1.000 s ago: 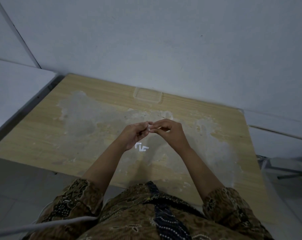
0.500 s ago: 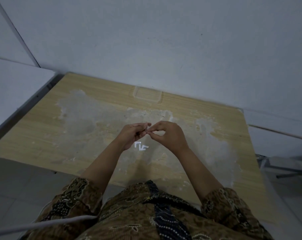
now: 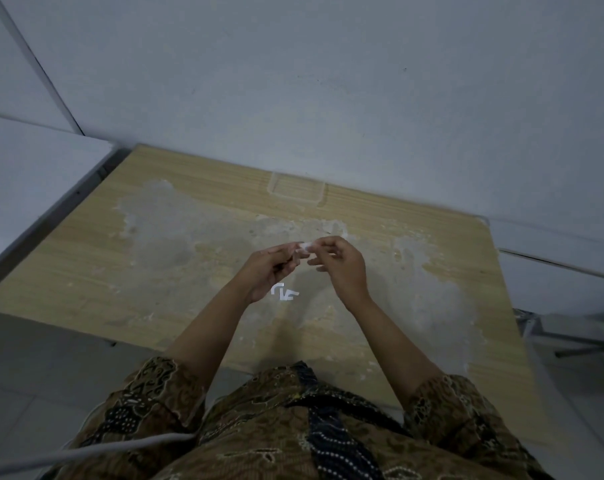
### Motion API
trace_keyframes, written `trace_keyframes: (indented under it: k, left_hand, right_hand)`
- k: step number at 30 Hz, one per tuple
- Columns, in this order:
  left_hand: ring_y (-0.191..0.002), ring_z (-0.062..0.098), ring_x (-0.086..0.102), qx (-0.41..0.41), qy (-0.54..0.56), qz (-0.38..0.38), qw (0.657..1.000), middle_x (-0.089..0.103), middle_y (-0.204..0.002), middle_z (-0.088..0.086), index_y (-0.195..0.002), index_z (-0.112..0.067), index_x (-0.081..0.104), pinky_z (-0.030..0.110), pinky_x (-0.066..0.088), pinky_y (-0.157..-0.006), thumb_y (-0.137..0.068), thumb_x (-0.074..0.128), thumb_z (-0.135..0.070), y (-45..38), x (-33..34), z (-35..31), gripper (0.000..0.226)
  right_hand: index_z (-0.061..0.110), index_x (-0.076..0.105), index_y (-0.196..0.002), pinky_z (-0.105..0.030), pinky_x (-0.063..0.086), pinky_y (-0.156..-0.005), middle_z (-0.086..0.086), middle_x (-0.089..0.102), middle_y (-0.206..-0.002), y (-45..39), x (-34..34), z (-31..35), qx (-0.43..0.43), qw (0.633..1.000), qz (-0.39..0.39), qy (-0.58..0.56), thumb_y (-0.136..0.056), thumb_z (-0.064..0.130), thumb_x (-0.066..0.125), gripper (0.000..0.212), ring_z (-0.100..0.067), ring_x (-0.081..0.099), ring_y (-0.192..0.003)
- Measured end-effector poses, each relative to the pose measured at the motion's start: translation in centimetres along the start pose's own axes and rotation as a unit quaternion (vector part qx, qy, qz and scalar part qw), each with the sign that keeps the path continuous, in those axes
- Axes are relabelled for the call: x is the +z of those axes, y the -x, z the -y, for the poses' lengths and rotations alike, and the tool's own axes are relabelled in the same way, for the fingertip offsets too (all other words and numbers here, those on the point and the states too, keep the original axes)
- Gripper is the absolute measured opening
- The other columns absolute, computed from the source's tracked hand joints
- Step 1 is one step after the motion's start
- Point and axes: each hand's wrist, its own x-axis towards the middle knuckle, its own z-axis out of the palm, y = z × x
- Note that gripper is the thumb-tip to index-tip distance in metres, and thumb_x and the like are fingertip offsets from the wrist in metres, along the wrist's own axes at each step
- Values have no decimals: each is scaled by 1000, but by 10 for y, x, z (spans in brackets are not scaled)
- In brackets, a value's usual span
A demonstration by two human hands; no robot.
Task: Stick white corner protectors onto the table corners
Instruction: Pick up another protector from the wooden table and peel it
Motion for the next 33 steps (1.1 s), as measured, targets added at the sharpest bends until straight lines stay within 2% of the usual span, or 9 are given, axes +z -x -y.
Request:
trace_keyframes:
  k: [4, 8, 11, 15, 18, 21, 24, 28, 33]
  left_hand:
    - [-69, 1, 67, -7, 8, -16, 1000, 68, -106, 10, -123, -1, 58, 10, 54, -64, -96, 49, -9, 0, -5, 7, 30]
    - [-90, 10, 65, -6, 22, -46, 999, 64, -116, 14, -126, 1, 55, 13, 56, -71, -96, 49, -9, 1, -15, 13, 32]
    - [-96, 14, 62, -6, 27, -66, 997, 64, -117, 12, -126, 0, 55, 14, 56, -73, -96, 49, -11, 2, -21, 16, 32]
    - [-95, 14, 63, -8, 32, -79, 996, 66, -113, 10, -122, -3, 58, 15, 56, -72, -96, 50, -11, 5, -26, 19, 28]
    - [-93, 15, 64, -5, 34, -83, 996, 68, -108, 8, -119, -4, 60, 15, 56, -72, -95, 51, -10, 6, -28, 20, 26]
    - [-94, 16, 65, -5, 41, -84, 996, 68, -108, 9, -118, -3, 60, 15, 56, -71, -95, 50, -9, 5, -30, 22, 26]
    - [-93, 13, 67, -8, 51, -76, 996, 69, -107, 11, -120, 0, 60, 15, 56, -74, -96, 51, -10, 0, -29, 26, 28]
    - [-85, 9, 69, -30, 76, -64, 995, 70, -102, 12, -118, 3, 59, 15, 56, -77, -94, 54, -13, -10, -11, 33, 29]
    - [-66, 11, 52, -57, -1, -18, 998, 58, -82, 9, -87, -9, 70, 20, 48, -70, -91, 58, -30, -24, 31, 48, 25]
  right_hand:
    - [5, 60, -102, -31, 57, -72, -11, 69, -103, -1, -4, -28, 192, 957, -107, -192, -95, 17, 57, 14, -22, 69, -84]
    - [-2, 59, -94, -30, 55, -66, -18, 66, -98, -2, -7, -69, 294, 934, -119, -167, -94, 16, 59, 17, -23, 68, -79]
    - [-9, 60, -103, -27, 55, -62, -25, 67, -100, -11, 2, -82, 320, 930, -117, -136, -90, 13, 63, 26, -25, 67, -76]
    - [0, 61, -90, -31, 56, -75, -24, 65, -104, -31, 21, -76, 287, 949, -79, -107, -87, 6, 67, 9, -29, 66, -90]
    - [2, 65, -100, -35, 54, -89, -21, 65, -109, -43, 28, -68, 250, 959, -43, -126, -88, 3, 65, 11, -31, 64, -101]
    - [0, 66, -108, -32, 56, -83, -16, 65, -103, -44, 25, -64, 242, 959, -61, -135, -91, 2, 61, 18, -27, 64, -93]
    - [10, 68, -103, -29, 55, -75, -6, 69, -100, -28, 20, -58, 218, 969, -79, -92, -93, 11, 60, 13, -21, 66, -87]
    - [18, 71, -98, -26, 51, -67, 1, 73, -97, -1, 5, -52, 143, 988, -35, -37, -94, 17, 58, 13, -17, 68, -81]
    - [17, 73, -96, -19, 51, -62, -1, 74, -91, 23, -28, -43, 87, 995, -53, 3, -91, 21, 63, 11, -16, 68, -79]
